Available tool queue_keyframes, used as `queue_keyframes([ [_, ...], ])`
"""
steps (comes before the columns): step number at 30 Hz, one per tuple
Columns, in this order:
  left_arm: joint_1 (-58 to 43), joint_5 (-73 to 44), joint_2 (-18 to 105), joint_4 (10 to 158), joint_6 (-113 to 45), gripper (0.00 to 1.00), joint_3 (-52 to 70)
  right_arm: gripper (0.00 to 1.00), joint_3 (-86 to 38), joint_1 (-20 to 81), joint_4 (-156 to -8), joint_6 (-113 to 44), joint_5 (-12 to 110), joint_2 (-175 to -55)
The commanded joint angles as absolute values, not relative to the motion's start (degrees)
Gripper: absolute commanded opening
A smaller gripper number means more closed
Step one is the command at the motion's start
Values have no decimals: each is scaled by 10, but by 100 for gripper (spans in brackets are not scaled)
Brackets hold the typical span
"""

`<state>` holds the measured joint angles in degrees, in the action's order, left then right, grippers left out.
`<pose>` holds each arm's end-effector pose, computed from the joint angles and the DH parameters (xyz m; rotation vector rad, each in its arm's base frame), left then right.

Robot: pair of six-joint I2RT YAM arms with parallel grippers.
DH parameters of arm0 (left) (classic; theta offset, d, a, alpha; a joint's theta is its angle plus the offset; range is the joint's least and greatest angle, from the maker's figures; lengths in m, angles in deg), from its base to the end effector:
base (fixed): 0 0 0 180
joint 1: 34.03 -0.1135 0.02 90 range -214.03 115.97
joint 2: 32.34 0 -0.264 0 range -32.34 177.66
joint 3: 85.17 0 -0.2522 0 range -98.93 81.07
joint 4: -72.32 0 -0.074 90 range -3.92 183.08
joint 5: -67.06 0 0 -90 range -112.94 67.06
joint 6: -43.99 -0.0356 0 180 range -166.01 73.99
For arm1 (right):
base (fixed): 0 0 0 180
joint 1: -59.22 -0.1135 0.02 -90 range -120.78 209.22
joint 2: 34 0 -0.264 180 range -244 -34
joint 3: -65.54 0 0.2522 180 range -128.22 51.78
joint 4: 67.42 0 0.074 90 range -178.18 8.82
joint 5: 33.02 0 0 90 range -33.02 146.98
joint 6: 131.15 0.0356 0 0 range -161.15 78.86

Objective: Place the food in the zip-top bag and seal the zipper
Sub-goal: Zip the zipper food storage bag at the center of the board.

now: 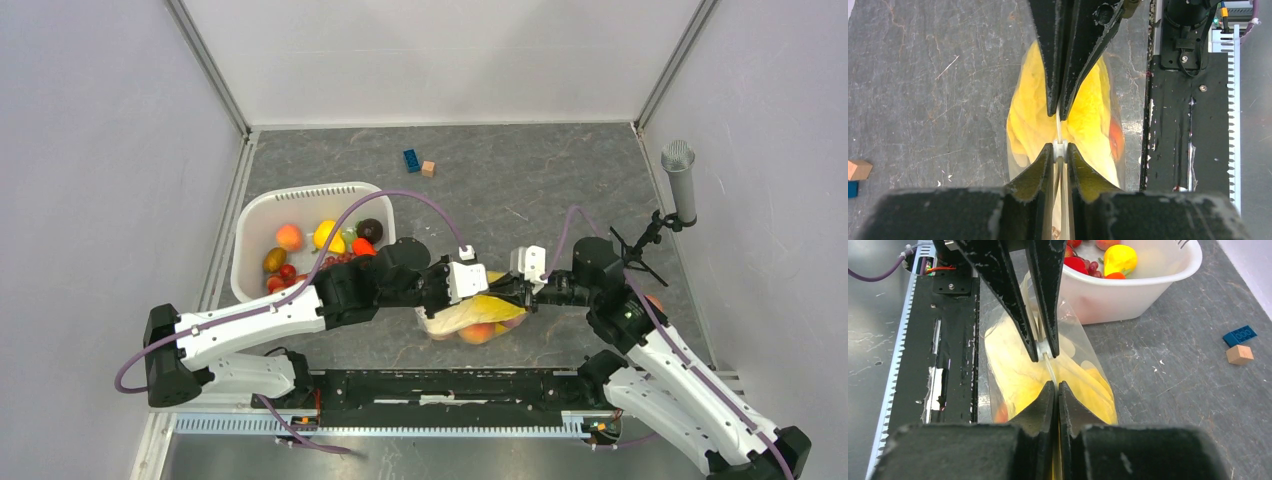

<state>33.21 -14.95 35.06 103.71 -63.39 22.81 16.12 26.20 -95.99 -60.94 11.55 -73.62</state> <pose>0.0989 -0.2486 0.3283 1.4812 1.4931 -0.6783 0.1194 0.1078 0.2929 -1.2950 1.3840 0.9048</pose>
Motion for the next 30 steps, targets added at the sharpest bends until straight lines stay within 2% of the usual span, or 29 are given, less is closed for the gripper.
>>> queue_keyframes([
  [1,332,-151,324,1020,-623,10,220,4,196,262,-904,-590,172,-698],
  [2,332,-156,319,1021,-623,10,223,0,202,262,-895,-581,183,-690],
  [10,332,-196,262,1045,-618,11,251,0,239,262,-859,-528,260,-632],
  [26,332,-309,149,1135,-590,14,297,0,253,262,-841,-479,386,-592],
  [29,332,-323,135,1134,-588,17,311,0,257,262,-835,-473,389,-592],
  [30,332,-326,132,1131,-585,21,316,0,258,262,-833,-472,389,-593],
])
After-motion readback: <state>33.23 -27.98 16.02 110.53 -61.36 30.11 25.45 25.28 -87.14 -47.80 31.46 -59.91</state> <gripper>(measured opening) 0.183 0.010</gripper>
